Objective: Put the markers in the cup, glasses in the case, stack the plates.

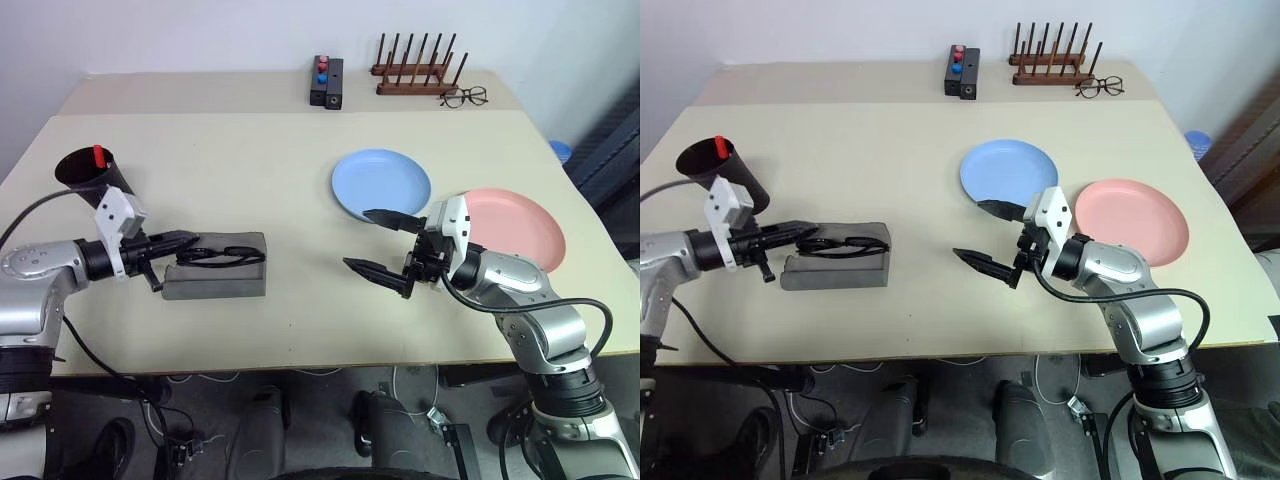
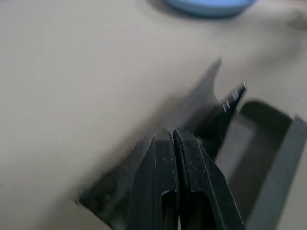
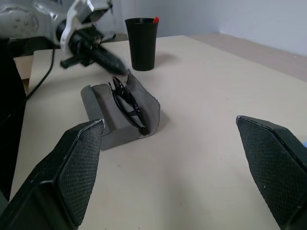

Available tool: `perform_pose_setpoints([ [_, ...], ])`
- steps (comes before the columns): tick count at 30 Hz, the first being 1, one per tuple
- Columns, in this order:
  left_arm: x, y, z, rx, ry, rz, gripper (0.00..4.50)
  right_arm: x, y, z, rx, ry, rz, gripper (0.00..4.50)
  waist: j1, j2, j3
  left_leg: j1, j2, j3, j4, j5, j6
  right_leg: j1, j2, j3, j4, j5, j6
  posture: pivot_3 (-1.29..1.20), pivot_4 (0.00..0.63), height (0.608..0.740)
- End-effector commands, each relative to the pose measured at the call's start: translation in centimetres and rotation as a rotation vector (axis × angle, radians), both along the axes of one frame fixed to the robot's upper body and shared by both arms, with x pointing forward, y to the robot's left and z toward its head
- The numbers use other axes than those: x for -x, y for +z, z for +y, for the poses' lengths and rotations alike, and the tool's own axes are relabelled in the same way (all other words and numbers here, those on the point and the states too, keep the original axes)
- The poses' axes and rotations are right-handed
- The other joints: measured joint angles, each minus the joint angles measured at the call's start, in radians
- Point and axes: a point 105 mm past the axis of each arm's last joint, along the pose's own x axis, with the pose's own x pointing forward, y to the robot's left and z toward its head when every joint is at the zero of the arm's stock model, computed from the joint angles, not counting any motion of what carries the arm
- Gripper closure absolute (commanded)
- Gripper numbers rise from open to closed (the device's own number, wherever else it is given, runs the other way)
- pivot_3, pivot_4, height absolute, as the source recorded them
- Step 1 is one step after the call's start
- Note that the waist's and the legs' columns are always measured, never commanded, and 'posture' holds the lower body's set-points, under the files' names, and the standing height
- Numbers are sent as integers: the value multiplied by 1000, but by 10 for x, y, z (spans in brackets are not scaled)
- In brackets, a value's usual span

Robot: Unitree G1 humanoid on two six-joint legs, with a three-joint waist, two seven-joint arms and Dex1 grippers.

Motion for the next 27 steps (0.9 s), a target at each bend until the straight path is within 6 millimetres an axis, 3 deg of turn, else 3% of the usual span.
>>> perform_pose_setpoints([
  [1, 2, -1, 3, -20, -15, 0, 4448, 3, 11, 0, -15, 2, -46, 0, 1, 0, 0, 0, 0, 0, 0, 0, 0, 0, 0, 0, 0, 0, 0, 0, 150, 740],
  [13, 14, 0, 11, -14, -30, 41, 4448, 2, 11, 0, -14, -3, -49, 0, 1, 0, 0, 0, 0, 0, 0, 0, 0, 0, 0, 0, 0, 0, 0, 0, 150, 740],
  [18, 19, 6, 2, 35, -63, 63, 4448, 1, 11, 0, -14, 0, -49, 0, -1, 0, 0, 0, 0, 0, 0, 0, 0, 0, 0, 0, 0, 0, 0, 0, 150, 740],
  [23, 29, -7, -7, 48, -80, 141, 4448, 0, 12, 1, -15, -1, -52, 0, -1, 0, 0, 0, 0, 0, 0, 0, 0, 0, 0, 0, 0, 0, 0, 0, 150, 740],
  [27, 29, -19, 1, -26, -44, 170, 4448, 0, 12, -1, -12, -6, -52, 0, 0, 0, 0, 0, 0, 0, 0, 0, 0, 0, 0, 0, 0, 0, 0, 0, 150, 740],
])
